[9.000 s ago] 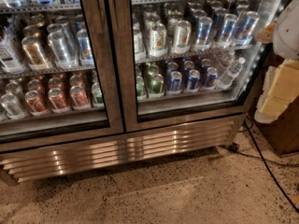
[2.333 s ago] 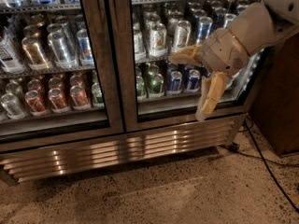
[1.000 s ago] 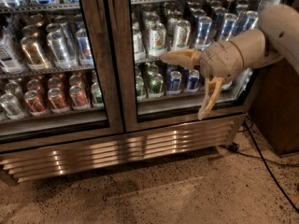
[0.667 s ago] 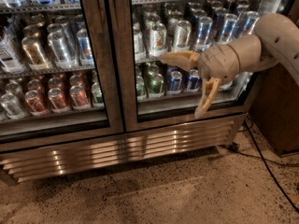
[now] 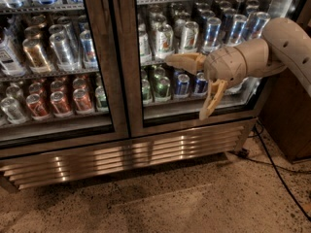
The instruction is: Open left fridge door
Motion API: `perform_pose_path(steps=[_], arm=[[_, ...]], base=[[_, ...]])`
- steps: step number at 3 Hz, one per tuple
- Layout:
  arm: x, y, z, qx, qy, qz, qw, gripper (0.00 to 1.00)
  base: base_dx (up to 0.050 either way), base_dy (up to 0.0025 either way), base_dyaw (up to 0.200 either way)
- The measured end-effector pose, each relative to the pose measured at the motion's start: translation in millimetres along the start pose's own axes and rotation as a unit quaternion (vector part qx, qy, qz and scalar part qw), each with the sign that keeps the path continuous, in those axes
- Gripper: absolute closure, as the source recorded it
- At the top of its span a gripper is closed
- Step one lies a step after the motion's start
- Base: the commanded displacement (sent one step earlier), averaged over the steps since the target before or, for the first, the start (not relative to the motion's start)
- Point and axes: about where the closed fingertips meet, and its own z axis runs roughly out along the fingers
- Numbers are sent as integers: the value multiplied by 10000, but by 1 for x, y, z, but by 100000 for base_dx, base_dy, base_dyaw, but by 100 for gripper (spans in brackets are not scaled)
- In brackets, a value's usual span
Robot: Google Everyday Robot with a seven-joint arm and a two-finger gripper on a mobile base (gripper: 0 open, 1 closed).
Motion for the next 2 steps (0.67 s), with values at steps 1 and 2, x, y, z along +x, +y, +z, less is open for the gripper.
perform_pose_path(steps=[1,2], arm=[[-1,-9,0,80,-247,287,9993,0],[-1,-13,2,79,-288,314,9991,0]], base=[[0,0,0],[0,0,0]])
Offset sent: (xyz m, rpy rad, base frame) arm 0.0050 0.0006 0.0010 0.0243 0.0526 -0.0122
